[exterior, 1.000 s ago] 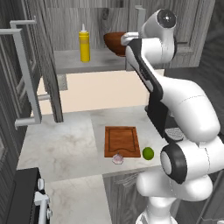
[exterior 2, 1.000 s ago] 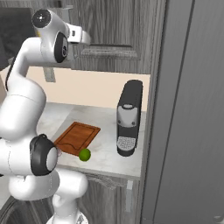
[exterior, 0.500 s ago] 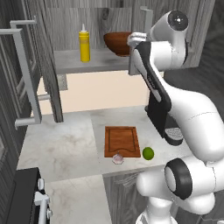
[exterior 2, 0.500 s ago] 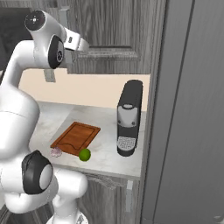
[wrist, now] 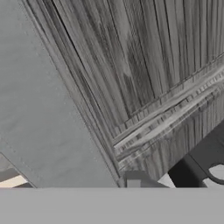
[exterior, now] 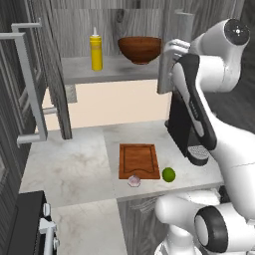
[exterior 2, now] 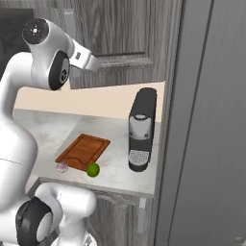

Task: Open the cabinet. Place the bowl and condiment on the counter. Then place the lime and garlic on the cutting board.

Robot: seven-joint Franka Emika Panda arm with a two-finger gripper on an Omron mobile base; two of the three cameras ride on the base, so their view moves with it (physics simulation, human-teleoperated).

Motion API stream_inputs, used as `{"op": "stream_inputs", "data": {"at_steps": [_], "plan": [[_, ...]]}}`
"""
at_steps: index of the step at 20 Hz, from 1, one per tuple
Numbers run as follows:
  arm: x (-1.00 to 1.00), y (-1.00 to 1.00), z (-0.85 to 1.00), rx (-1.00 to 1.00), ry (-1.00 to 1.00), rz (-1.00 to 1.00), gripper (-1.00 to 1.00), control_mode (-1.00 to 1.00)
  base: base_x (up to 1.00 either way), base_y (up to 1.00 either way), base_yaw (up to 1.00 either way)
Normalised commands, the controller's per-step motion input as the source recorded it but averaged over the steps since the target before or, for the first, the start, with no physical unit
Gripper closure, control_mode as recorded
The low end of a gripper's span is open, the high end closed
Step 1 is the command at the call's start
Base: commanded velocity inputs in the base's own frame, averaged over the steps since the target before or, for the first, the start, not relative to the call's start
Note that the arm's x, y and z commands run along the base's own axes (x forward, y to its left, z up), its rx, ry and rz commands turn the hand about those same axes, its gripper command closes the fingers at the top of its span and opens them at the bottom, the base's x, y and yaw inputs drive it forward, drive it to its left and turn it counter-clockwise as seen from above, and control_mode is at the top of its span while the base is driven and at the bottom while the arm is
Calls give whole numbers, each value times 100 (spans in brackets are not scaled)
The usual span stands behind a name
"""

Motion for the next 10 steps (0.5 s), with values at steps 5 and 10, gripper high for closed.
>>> {"op": "stream_inputs", "data": {"at_steps": [5, 10], "plan": [[-60, -77, 0, 6, 0, -8, 100, -100, 0, 0, 0], [-57, -73, 0, 1, 0, -7, 100, -100, 0, 0, 0]]}}
